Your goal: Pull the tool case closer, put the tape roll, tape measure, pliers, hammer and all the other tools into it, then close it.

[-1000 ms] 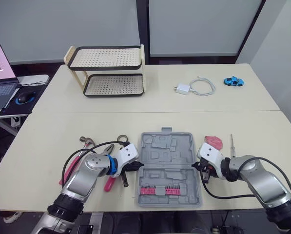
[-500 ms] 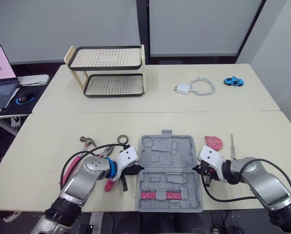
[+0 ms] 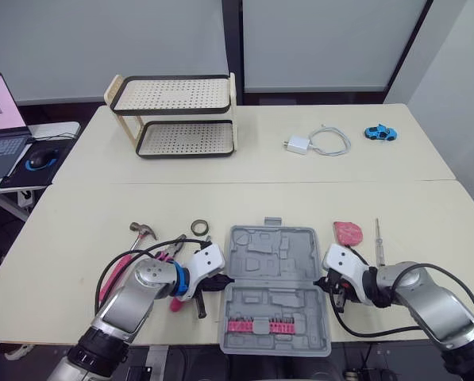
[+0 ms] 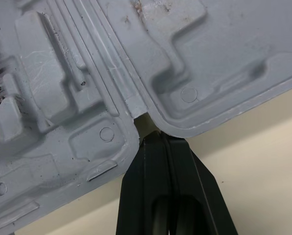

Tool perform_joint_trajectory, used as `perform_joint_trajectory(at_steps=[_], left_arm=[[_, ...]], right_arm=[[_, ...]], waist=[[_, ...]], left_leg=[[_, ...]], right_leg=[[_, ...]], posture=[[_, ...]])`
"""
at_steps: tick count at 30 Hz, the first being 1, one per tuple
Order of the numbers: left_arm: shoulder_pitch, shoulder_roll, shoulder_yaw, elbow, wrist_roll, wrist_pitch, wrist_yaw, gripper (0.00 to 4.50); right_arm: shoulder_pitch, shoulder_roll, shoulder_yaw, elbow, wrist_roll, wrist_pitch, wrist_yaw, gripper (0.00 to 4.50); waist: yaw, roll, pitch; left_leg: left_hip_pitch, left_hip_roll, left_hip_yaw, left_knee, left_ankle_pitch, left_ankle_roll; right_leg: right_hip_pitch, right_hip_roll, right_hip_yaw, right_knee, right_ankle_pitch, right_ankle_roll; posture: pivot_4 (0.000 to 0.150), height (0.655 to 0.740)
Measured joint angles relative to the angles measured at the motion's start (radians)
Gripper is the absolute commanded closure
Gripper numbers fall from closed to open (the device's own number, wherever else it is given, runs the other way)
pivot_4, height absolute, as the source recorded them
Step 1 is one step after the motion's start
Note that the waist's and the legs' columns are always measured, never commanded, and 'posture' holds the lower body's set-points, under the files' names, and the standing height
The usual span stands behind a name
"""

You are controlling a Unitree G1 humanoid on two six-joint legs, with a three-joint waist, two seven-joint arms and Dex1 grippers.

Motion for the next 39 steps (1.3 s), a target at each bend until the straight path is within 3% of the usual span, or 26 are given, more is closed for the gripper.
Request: perform_joint_trajectory(at_steps=[39], left_arm=[[0.031, 0.037, -0.015, -0.052, -0.024, 0.025, -0.002, 4.48]], right_arm=[[0.005, -0.014, 0.018, -0.003, 0.004, 0.005, 0.018, 4.5]], waist=[[0.0, 0.0, 0.0]], left_leg=[[0.0, 0.0, 0.0, 0.0, 0.0, 0.0]], right_leg=[[0.0, 0.0, 0.0, 0.0, 0.0, 0.0]], posture=[[0.15, 0.74]])
